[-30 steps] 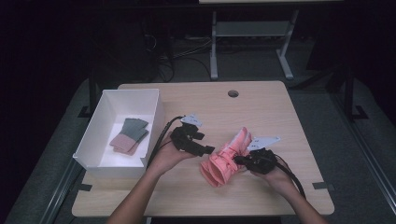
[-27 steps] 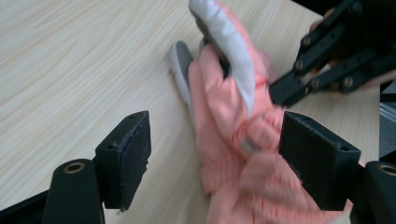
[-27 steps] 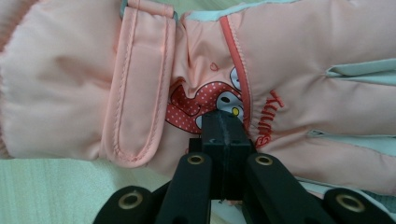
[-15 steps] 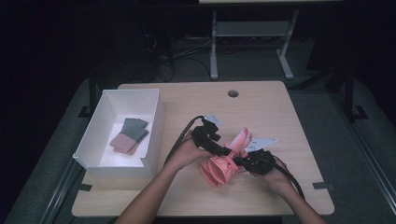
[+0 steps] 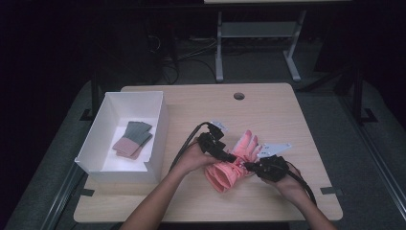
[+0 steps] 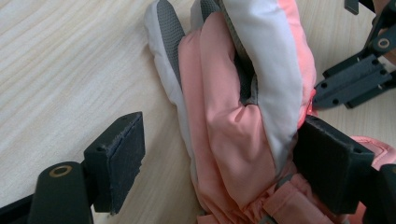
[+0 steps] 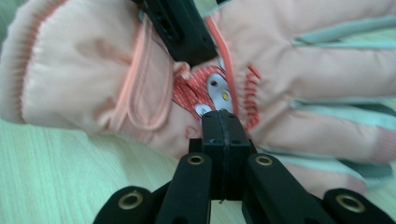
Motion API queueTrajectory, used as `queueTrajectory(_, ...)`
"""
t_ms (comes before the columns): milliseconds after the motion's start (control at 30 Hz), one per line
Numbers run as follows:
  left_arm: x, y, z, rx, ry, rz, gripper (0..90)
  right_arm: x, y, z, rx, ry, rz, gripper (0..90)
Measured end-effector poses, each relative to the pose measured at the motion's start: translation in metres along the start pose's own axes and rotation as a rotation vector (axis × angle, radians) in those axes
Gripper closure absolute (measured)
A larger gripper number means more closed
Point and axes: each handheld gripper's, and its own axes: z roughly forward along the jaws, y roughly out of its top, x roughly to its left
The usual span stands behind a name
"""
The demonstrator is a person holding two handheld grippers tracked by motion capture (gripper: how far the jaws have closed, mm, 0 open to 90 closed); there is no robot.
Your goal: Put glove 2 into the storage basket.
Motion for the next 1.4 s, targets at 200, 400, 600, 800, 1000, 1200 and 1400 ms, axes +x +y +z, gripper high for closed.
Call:
queueTrajectory(200, -0.002, 0.001, 0.007, 0.018, -0.033, -0.005, 20.3, -0.003, -0.003, 0.010, 0.036, -0.010, 0.003, 90.0)
queueTrajectory(400, 0.004, 0.000, 0.016, 0.061, -0.113, -0.033, 23.6, -0.001, -0.003, 0.015, 0.044, -0.018, 0.001, 90.0)
queueTrajectory(600, 0.005, -0.001, 0.022, 0.092, -0.177, -0.065, 28.8, 0.000, -0.003, 0.017, 0.049, -0.020, -0.011, 90.0)
queueTrajectory(800, 0.008, -0.002, 0.026, 0.112, -0.232, -0.086, 32.4, -0.001, -0.004, 0.018, 0.052, -0.014, -0.020, 90.0)
queueTrajectory(1000, 0.012, -0.005, 0.025, 0.109, -0.275, -0.127, 46.2, -0.001, -0.003, 0.019, 0.054, -0.017, -0.020, 90.0)
queueTrajectory(1200, 0.009, -0.007, 0.021, 0.088, -0.266, -0.114, 58.8, -0.002, -0.003, 0.016, 0.049, -0.007, -0.008, 90.0)
queueTrajectory(1400, 0.006, -0.004, 0.011, 0.064, -0.281, -0.127, 61.6, -0.004, -0.004, 0.001, 0.007, 0.019, 0.012, 87.3)
